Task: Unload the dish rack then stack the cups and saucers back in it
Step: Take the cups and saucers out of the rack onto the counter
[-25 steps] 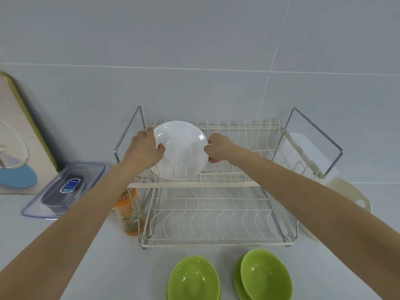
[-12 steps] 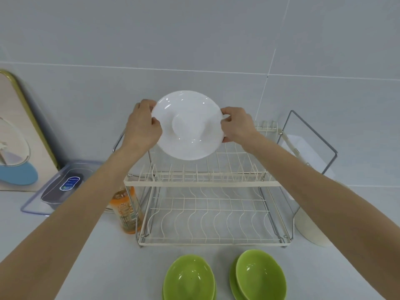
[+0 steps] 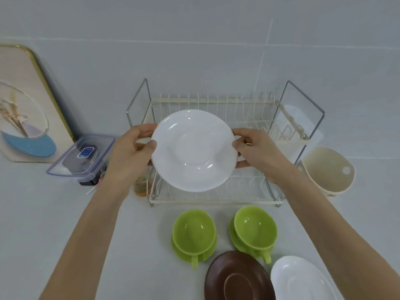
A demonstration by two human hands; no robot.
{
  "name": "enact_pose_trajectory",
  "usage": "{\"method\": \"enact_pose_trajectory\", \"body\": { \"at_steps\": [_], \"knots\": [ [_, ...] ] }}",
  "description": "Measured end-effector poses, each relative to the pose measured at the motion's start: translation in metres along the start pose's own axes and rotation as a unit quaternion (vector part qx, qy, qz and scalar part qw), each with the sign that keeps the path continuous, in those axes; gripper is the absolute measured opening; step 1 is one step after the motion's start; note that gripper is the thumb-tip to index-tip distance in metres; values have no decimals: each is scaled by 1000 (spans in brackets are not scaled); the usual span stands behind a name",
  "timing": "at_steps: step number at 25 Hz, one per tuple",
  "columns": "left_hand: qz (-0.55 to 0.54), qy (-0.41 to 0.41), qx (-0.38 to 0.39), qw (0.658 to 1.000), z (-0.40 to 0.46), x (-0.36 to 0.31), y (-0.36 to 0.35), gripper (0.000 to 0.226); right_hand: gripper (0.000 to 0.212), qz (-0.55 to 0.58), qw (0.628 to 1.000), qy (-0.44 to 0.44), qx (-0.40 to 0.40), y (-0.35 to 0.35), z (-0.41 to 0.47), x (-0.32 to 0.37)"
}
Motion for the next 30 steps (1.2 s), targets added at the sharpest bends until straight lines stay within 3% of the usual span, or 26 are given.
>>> {"method": "enact_pose_trajectory", "body": {
  "at_steps": [13,21,30],
  "knots": [
    [82,210,32,974,-138,134,34,38,34,-40,988,-139,63,-94,-124,-129],
    [118,308,39,943,-172,171,43,39,33,-95,970,-182,129,-124,-157,-154],
    [130,352,65,925,-178,188,34,41,30,-118,951,-238,156,-138,-162,-163]
  ]
}}
Point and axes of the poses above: each hand's wrist, its own z-axis towards the middle knuckle, its own y-axis out of the back of the hand, x = y × z, the point moved 1 cm from there along z, towards the middle knuckle, and after that the axes turned 1 degree about -x, right-handed, at the moved point
